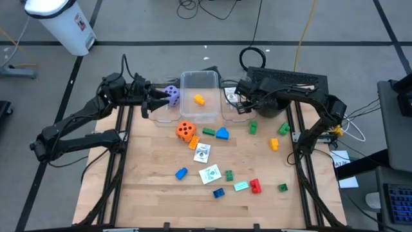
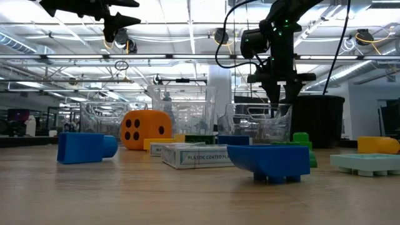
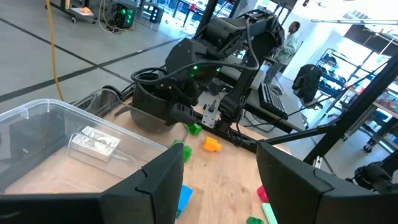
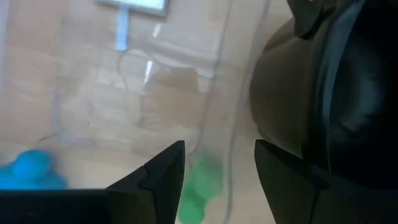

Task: Pick & Place Toys
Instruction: Put the blue one stud game piece into the middle transparent bin

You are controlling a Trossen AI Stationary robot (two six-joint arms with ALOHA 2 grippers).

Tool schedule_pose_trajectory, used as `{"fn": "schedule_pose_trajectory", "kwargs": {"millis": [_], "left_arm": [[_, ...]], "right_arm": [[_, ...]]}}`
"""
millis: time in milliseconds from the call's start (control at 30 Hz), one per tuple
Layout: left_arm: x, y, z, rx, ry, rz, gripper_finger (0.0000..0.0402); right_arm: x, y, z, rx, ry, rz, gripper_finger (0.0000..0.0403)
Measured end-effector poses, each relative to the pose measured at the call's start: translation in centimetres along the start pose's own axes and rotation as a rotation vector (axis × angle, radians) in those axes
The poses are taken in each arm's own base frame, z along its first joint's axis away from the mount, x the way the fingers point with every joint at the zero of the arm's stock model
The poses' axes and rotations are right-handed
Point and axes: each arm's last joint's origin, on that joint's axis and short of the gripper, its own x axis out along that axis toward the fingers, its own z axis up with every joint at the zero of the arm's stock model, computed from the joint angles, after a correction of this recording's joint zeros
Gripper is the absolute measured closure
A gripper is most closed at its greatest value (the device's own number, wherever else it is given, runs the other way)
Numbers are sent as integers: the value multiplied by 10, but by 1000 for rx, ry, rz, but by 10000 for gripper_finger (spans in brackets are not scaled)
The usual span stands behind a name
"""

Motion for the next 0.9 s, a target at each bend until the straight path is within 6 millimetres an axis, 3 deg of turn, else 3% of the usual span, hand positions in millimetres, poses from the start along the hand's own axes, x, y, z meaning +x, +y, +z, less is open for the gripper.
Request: {"fn": "schedule_pose_trajectory", "kwargs": {"millis": [267,467,900], "left_arm": [[0,0,0,-20,0,0,192],[0,0,0,-20,0,0,192],[0,1,-4,-19,32,11,192]], "right_arm": [[-5,-9,4,18,-35,-15,216],[-21,-16,4,24,-97,40,216],[-84,-17,4,30,-421,451,216]]}}
